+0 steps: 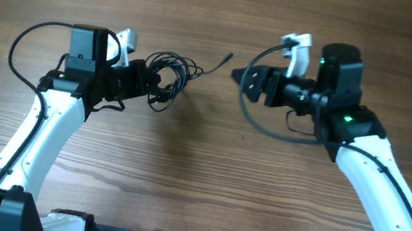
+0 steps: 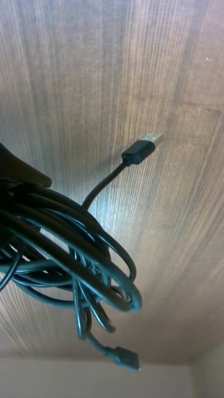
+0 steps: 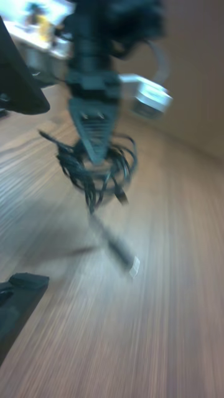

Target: Untangle cables

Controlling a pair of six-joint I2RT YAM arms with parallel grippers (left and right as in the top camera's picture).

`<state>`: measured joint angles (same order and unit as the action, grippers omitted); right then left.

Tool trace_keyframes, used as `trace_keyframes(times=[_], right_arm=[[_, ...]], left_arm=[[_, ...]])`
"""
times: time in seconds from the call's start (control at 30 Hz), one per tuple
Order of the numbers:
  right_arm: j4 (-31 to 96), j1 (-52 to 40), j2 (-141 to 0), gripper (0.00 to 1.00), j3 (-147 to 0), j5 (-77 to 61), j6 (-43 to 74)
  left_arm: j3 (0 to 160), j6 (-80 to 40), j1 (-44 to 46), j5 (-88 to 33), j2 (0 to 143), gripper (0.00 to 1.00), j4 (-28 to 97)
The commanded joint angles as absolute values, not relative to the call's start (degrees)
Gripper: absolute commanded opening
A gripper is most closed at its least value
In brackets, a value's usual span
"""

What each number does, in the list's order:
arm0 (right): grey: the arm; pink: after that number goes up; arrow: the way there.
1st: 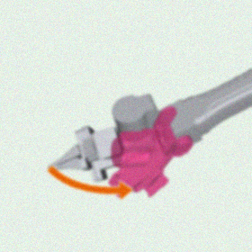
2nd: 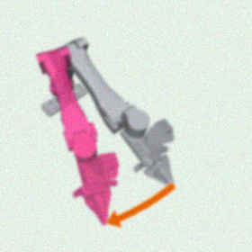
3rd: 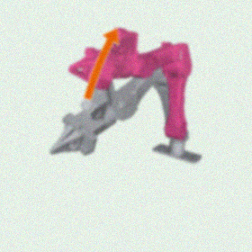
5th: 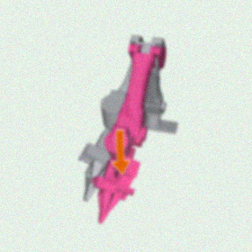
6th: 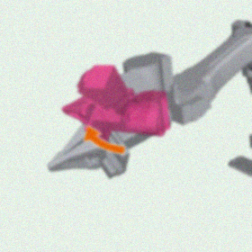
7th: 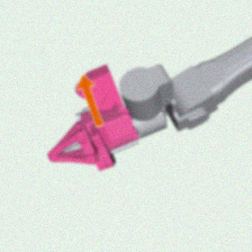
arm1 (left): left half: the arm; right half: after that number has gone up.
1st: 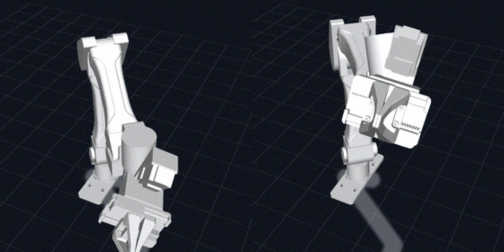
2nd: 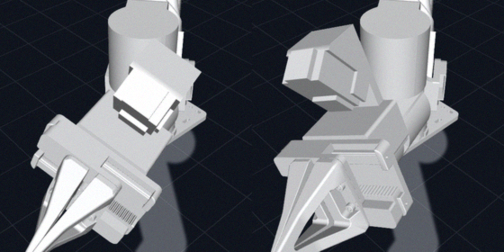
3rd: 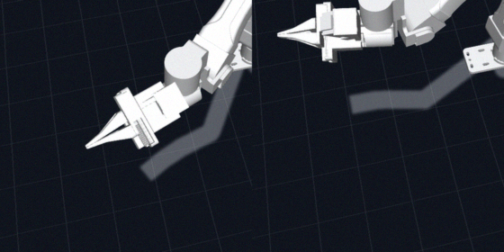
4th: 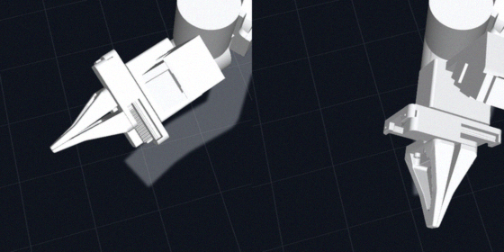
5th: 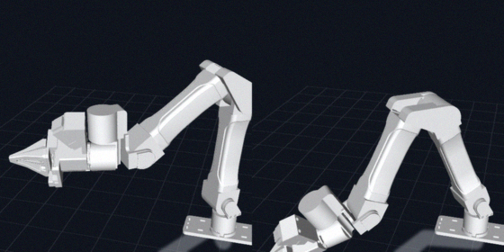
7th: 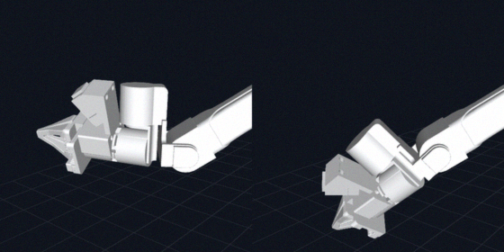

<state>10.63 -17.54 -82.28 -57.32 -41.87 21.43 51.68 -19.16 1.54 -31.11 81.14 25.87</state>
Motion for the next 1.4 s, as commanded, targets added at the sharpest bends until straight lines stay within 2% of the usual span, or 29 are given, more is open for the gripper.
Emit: trace_keyframes(times=[0.0, 0.1, 0.2, 0.23, 0.4, 0.43, 0.57, 0.63, 0.7, 0.77, 0.87, 0.9, 0.97, 1.0, 1.03, 1.1, 1.17, 1.2, 1.3, 1.37], right_arm=[[9.65, -24.29, -82.06, 0.87, -58.59, -39.22, 8.56], [9.63, -30.30, -86.56, 0.86, -58.59, -31.05, 2.37], [9.04, -31.18, -91.22, 0.85, -58.59, -32.86, 1.87], [8.75, -31.18, -92.71, 0.81, -58.59, -34.76, 1.89], [7.97, -31.18, -93.45, 0.25, -58.61, -35.59, 3.25], [7.70, -31.18, -93.45, 0.04, -58.61, -35.62, 4.19], [-5.26, -26.02, -92.38, 0.04, -58.61, -39.57, 27.44], [-17.50, -22.37, -92.38, 0.04, -58.61, -47.70, 33.65], [-23.42, -19.40, -92.38, 0.04, -58.61, -50.13, 36.23], [-19.49, -17.23, -92.40, 0.04, -58.61, -46.00, 37.12], [-5.52, -16.73, -92.42, 0.04, -58.59, -33.10, 43.97], [-1.52, -17.10, -92.42, 0.11, -58.59, -32.77, 43.40], [5.96, -18.06, -92.42, 0.47, -58.59, -32.77, 38.09], [9.85, -18.33, -92.42, 0.75, -58.59, -32.91, 32.58], [11.68, -18.31, -92.36, 0.83, -58.59, -34.46, 29.50], [9.65, -18.24, -92.16, 0.82, -58.61, -41.85, 23.73], [-1.13, -18.63, -91.77, 0.81, -58.61, -54.70, 19.22], [-3.86, -19.11, -91.77, 0.81, -58.61, -56.55, 17.78], [-4.69, -23.46, -92.53, 0.77, -58.61, -54.06, 10.50], [-1.76, -27.57, -94.28, 0.69, -58.61, -45.36, 8.19]], left_arm=[[51.33, -7.16, 4.01, -30.87, 80.40, 0.04, 25.74], [51.33, -1.78, 6.04, -32.56, 79.40, 0.04, 27.79], [51.33, 0.51, 6.17, -33.06, 78.24, 0.04, 31.14], [51.33, 1.30, 6.17, -33.82, 77.82, 0.04, 32.12], [51.33, -0.95, 6.15, -33.82, 77.56, 0.04, 32.05], [51.33, -3.79, 6.11, -33.82, 77.56, 0.04, 31.09], [51.33, -9.80, 6.13, -29.23, 77.58, 0.11, 32.75], [51.33, -15.75, 6.11, -22.26, 77.62, 0.10, 34.44], [51.33, -21.96, 6.11, -19.40, 77.62, 0.06, 34.06], [51.33, -26.46, 6.11, -19.44, 77.62, 0.04, 32.25], [51.33, -27.99, 6.11, -20.32, 77.62, 0.04, 27.46], [51.33, -29.36, 6.11, -20.53, 77.62, 0.04, 25.96], [51.33, -30.94, 6.11, -20.51, 77.62, 0.04, 23.11], [51.33, -30.65, 6.11, -20.47, 77.62, 0.04, 22.11], [51.33, -28.86, 6.11, -20.43, 77.62, 0.04, 21.78], [51.33, -20.69, 6.11, -20.25, 77.62, 0.04, 22.15], [51.33, -11.62, 6.17, -20.56, 77.62, 0.04, 22.85], [51.33, -8.43, 6.17, -21.76, 77.62, 0.04, 22.92], [51.33, 2.85, 6.17, -29.28, 77.62, 0.04, 22.90], [51.33, 7.60, 6.17, -33.91, 77.62, 0.04, 22.92]])
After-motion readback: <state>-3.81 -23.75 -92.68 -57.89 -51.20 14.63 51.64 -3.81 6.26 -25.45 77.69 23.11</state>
